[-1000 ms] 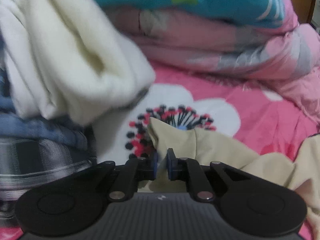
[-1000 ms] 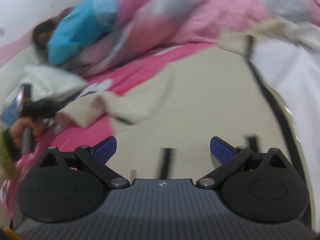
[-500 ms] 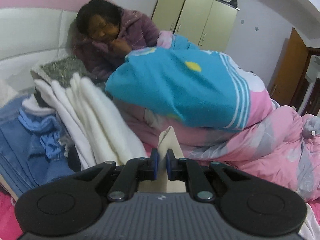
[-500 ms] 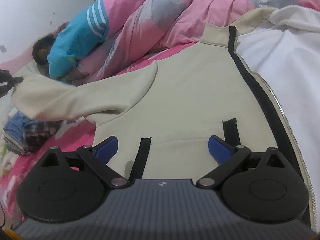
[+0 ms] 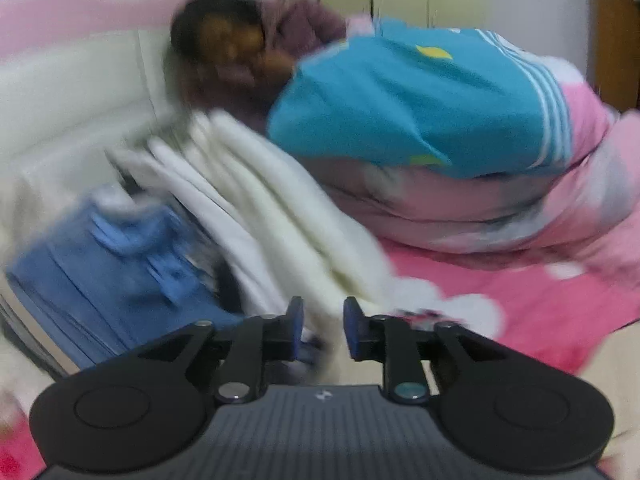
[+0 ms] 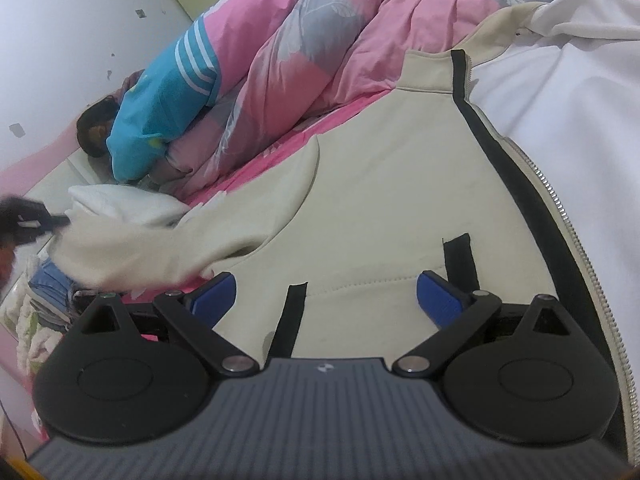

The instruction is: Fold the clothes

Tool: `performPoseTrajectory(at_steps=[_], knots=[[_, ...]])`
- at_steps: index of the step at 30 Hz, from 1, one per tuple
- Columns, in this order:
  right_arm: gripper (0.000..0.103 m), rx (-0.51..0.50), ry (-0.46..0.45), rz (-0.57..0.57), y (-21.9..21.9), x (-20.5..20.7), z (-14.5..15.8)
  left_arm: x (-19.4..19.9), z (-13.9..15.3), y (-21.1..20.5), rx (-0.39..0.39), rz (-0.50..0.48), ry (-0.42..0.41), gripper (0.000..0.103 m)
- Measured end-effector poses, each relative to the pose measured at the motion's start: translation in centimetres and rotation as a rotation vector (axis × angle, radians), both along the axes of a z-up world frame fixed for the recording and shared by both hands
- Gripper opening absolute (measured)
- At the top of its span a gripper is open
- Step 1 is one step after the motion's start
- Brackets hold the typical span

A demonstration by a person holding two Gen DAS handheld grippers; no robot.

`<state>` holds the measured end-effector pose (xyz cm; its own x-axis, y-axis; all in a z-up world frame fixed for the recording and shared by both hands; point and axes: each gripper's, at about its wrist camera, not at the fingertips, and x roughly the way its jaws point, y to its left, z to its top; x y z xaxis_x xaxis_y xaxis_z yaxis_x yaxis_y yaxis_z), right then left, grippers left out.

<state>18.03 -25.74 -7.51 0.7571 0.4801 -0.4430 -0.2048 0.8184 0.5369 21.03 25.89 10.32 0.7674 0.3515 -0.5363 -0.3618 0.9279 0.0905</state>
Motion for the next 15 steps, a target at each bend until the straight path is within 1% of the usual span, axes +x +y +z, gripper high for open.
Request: performPoseTrajectory(at_steps=[1,2,3,6,9,10,12,13,15], knots=[[0.098,-0.003,0.001,0.0,0.0,0.0,0.0,-0.7,-0.6,0.1,0.059,-0.022,-0.019,0.037],[0.098,-0.007,0.001,0.001,0.1,0.0,0.0,-1.3,-1.0,0.1,0.088,-0.041,-0.029,0.046],[0.098,-0.01,0.002,0.001,0.1,0.0,0.0,-2.0,-1.5,0.1,0.117,-0.063,-0.033,0.051],[0.098,-0.035,0.009,0.01,0.4,0.1,0.3,-3.9,-3.2,0.1,0.208,-0.133,0.004,0.056],[0.098,-0.125,0.0,0.056,1.5,0.2,1.8,-5.4,-5.4,-0.2,0.323,-0.226,0.061,0.058],[0.097,-0.153,-0.029,0.106,2.6,0.1,2.9,-5.9,-6.1,-0.3,0.367,-0.264,0.073,0.058],[0.097,-0.21,-0.088,0.208,4.7,-0.1,5.1,-6.9,-7.4,-0.6,0.456,-0.339,0.096,0.063],[0.097,-0.264,-0.14,0.278,6.6,-0.3,6.3,-7.5,-8.4,-1.0,0.523,-0.396,0.103,0.064],[0.096,-0.368,-0.225,0.409,10.5,-0.6,7.9,-8.6,-10.4,-1.8,0.65,-0.509,0.116,0.072]])
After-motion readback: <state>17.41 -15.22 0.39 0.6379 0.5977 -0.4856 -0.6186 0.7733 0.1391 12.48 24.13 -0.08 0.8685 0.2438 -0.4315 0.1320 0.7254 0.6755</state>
